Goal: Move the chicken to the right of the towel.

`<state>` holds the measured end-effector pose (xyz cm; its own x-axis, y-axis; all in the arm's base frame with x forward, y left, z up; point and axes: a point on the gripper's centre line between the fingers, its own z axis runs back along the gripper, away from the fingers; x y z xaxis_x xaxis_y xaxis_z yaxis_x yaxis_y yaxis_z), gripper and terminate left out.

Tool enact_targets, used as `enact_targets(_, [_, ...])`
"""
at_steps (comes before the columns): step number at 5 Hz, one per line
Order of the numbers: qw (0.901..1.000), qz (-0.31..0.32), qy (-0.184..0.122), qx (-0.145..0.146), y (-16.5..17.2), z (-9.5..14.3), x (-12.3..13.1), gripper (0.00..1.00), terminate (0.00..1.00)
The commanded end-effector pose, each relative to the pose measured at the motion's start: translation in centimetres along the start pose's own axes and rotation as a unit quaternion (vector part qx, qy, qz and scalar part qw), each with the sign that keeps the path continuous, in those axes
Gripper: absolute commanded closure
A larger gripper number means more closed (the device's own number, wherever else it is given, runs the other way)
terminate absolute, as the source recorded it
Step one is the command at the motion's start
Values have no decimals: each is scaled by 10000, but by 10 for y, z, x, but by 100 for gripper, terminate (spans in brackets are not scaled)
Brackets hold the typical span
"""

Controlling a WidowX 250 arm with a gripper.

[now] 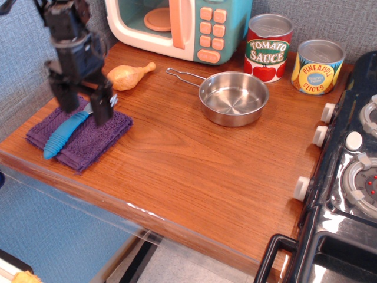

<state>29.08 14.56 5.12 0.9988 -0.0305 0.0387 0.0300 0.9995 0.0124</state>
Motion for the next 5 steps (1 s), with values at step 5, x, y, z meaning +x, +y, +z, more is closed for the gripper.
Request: enact_targets(5, [9975,283,-501,414,37,20,135,0,0])
